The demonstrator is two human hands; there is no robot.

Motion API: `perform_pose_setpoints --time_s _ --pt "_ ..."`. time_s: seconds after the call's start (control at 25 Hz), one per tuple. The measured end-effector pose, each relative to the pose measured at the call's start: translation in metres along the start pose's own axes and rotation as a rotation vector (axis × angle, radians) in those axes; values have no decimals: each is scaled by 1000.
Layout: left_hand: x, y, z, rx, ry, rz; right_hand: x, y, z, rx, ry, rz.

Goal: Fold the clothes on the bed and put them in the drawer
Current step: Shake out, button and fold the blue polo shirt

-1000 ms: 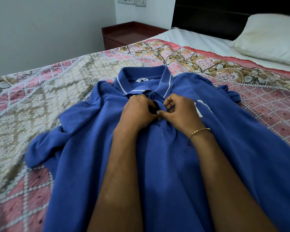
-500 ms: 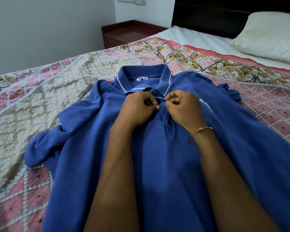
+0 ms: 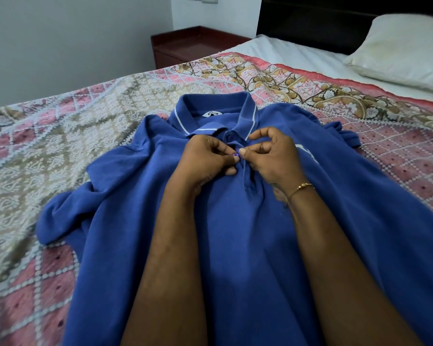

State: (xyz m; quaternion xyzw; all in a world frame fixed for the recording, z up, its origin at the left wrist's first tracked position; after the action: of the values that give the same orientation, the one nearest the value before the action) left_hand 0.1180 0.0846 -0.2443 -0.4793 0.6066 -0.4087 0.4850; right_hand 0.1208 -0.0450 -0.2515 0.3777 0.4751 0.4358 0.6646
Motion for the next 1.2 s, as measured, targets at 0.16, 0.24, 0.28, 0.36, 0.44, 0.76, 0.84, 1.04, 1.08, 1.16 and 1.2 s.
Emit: perform_pose_setpoints --time_s 0.16,0.24,0.28,0.36,0.44,0.76,0.84,1.04,1.08,1.16,1.2 --pt "1 2 2 -54 -29 -73 -2 5 -4 44 21 130" --pt "1 4 2 -65 -50 -64 -3 8 -5 76 44 196" --pt "1 4 3 -60 -63 -43 -3 9 -5 108 48 249" --pt "2 5 3 -44 -76 -21 -2 11 -5 204 35 401" --pt "2 5 3 -38 -59 -31 -2 11 -5 264 7 490" --pt "2 3 2 -65 -55 -63 2 1 -6 212 48 373" --pt "2 2 3 -106 -76 -140 7 -1 -6 159 22 265" --pt "2 7 5 -65 -61 -67 8 -2 -5 126 -11 184" --pt "2 8 6 -69 -73 -72 7 -2 -4 169 -13 240" --pt "3 9 7 -65 -109 -62 6 -2 -2 203 -20 261" --pt "4 9 7 -51 -131 -45 5 -3 -2 198 -15 238"
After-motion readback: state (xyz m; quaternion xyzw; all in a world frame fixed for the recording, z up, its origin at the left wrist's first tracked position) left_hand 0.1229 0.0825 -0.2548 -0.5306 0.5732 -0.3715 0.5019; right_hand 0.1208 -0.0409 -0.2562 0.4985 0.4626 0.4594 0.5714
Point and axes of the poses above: each hand's wrist, its own z-axis towards the middle knuckle, its own x-axis out of the palm, y = z × x, the point moved 1 cm from there along z, towards the middle knuckle, and after that the axes turned 7 degrees about -x, right-handed, at the moved point
